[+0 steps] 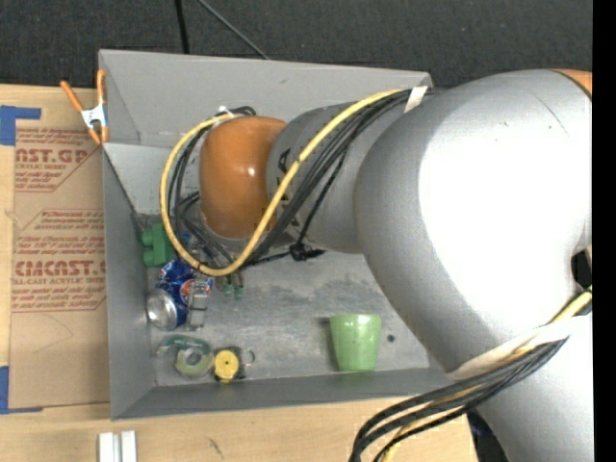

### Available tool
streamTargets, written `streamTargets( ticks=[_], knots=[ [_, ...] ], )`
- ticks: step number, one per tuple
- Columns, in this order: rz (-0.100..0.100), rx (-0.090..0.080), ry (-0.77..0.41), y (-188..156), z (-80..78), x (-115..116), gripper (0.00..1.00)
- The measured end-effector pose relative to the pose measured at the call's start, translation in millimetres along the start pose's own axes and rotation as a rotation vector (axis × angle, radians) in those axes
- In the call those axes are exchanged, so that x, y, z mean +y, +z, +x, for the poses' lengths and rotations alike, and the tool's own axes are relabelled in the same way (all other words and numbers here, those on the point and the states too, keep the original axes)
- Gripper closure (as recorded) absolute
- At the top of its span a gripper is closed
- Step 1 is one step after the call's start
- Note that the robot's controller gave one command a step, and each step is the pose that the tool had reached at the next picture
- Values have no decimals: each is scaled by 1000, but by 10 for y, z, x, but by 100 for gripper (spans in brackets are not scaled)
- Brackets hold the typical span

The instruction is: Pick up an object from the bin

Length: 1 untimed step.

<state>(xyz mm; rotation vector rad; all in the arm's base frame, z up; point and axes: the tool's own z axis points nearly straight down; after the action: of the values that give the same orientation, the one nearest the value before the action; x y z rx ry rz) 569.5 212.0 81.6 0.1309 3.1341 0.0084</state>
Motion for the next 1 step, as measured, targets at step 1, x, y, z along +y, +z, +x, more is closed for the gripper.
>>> streamTargets(
  ticks=[1],
  knots=[
    [8,1,5,-2,-6,-69,100]
  ],
)
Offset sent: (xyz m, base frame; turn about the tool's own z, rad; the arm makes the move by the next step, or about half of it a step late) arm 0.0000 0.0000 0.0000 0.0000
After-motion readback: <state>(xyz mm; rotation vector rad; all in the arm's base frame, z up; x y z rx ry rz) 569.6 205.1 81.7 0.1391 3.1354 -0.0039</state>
